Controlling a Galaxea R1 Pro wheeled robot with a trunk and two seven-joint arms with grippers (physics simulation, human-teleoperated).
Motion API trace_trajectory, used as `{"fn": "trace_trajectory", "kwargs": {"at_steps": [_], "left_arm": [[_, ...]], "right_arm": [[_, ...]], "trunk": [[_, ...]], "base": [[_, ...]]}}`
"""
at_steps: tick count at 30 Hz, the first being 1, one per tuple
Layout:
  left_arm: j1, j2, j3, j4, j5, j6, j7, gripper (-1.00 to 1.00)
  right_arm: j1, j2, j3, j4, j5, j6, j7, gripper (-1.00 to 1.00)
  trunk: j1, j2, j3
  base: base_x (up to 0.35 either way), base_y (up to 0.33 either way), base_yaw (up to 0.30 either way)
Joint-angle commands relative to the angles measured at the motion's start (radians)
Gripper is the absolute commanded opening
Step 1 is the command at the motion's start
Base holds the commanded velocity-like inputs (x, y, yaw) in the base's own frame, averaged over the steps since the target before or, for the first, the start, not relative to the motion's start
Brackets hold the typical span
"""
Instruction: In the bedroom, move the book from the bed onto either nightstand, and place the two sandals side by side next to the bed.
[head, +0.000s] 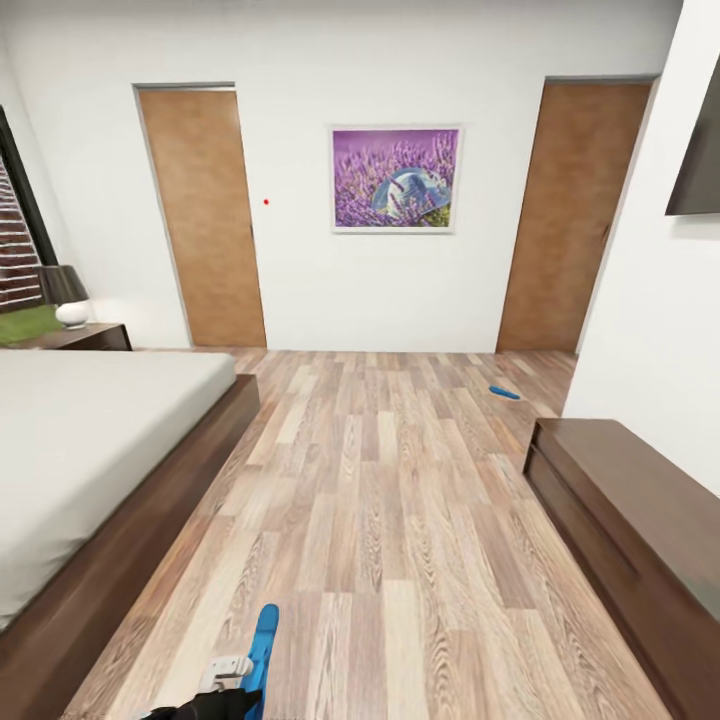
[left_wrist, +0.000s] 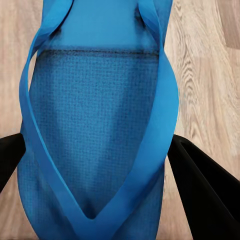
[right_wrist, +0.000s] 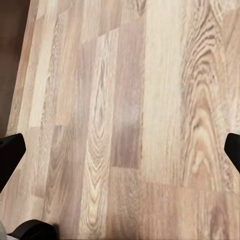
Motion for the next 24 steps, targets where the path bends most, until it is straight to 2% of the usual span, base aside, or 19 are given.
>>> {"fn": "trace_trajectory", "kwargs": {"at_steps": [1,5,10,24], "left_arm": [[-0.001,0.0,-0.001,0.002,0.004,-0.003,-0.004,-1.0],[-0.001,0.0,-0.001,0.002,0.004,-0.003,-0.004,-1.0],[-0.001,0.0,0.0,0.002,0.004,-0.003,-0.003,-1.0],[-0.001,0.0,0.0,0.002,0.004,-0.003,-0.002,-1.0]], "right_arm": [[0.0,0.001,-0.001,0.001,-0.009,0.009,0.001,1.0],[0.0,0.0,-0.001,0.023,-0.009,0.006,-0.006,1.0],[0.0,0.0,0.0,0.041,-0.009,0.003,-0.008,1.0],[0.0,0.006,0.002,0.041,-0.007,0.003,-0.007,1.0]], "trunk": [[0.0,0.0,-0.001],[0.0,0.0,-0.001],[0.0,0.0,-0.001],[0.0,0.0,-0.001]], "base": [[0.0,0.0,0.294],[0.0,0.0,0.213],[0.06,0.0,0.027],[0.312,0.0,0.001]]}}
